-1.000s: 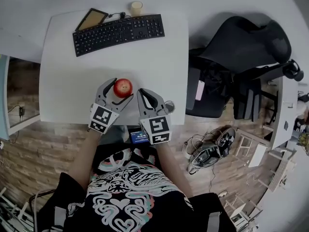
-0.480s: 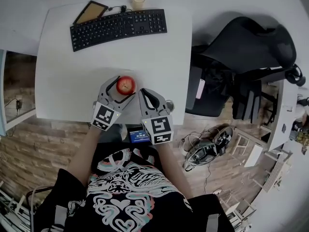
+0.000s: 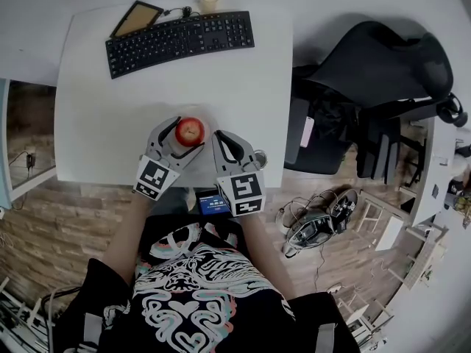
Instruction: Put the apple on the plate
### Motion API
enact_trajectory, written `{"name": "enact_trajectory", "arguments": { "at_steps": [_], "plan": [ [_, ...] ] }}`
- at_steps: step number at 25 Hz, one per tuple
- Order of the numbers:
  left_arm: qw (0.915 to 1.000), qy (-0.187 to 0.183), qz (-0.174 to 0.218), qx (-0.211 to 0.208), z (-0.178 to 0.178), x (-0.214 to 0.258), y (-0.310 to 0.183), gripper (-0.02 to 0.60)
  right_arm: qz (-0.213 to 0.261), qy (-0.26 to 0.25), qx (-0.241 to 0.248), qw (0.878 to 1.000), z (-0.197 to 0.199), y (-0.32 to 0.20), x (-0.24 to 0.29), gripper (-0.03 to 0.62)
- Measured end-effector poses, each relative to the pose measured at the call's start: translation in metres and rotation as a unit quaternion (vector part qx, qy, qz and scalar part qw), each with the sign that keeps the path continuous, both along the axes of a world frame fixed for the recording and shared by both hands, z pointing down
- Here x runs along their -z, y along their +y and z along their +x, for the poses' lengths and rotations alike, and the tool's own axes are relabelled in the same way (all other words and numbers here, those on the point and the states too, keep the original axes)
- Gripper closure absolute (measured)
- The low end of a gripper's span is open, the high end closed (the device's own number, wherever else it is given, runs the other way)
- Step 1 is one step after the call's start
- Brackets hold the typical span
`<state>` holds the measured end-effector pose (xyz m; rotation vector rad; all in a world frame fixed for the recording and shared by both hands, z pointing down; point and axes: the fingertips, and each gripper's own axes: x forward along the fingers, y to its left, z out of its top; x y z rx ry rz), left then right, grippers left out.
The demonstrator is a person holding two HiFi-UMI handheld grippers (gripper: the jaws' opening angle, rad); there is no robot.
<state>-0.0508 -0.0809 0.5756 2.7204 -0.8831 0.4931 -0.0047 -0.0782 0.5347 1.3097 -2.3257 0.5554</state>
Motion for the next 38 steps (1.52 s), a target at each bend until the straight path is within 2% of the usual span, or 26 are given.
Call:
{"name": "enact_trajectory", "arguments": {
  "at_steps": [2, 7, 12, 18, 19, 20, 21, 22, 28, 38],
  "plan": [
    [0.9998, 0.015, 0.008, -0.004, -0.001, 0.006, 0.003, 0.219, 0.000, -0.002, 0.000, 1.000, -0.001, 0.001, 0.001, 0.562],
    [0.9999, 0.007, 0.011, 0.004, -0.010, 0.011, 0.004, 0.218, 0.005, -0.003, -0.003, 1.000, -0.002, 0.001, 0.004, 0.562],
    [0.9961, 0.061, 0.061, 0.017, -0.022, 0.052, 0.005, 0.219, 0.015, -0.007, -0.010, 1.000, -0.003, 0.003, 0.019, 0.562],
    [0.9926, 0.086, 0.059, 0.063, -0.048, 0.089, -0.001, 0.223, 0.052, -0.016, -0.012, 0.998, 0.002, 0.001, 0.047, 0.562],
    [0.9919, 0.082, 0.065, 0.072, -0.053, 0.095, -0.003, 0.247, 0.060, -0.023, -0.012, 0.998, 0.003, 0.001, 0.053, 0.562],
    [0.9914, 0.073, 0.073, 0.080, -0.058, 0.101, -0.005, 0.346, 0.069, -0.028, -0.012, 0.997, 0.003, 0.001, 0.059, 0.562],
    [0.9909, 0.064, 0.080, 0.087, -0.062, 0.106, -0.007, 0.506, 0.079, -0.029, -0.011, 0.996, 0.004, 0.000, 0.065, 0.562],
    [0.9904, 0.056, 0.085, 0.093, -0.065, 0.112, -0.010, 0.551, 0.087, -0.027, -0.010, 0.996, 0.004, 0.000, 0.070, 0.562],
    [0.9884, -0.009, 0.108, 0.106, -0.073, 0.134, -0.021, 0.557, 0.125, -0.019, -0.025, 0.992, 0.006, -0.005, 0.101, 0.562],
    [0.9830, -0.007, 0.135, 0.124, -0.083, 0.172, -0.035, 0.558, 0.154, -0.039, -0.021, 0.987, -0.001, -0.014, 0.147, 0.563]
  ]
}}
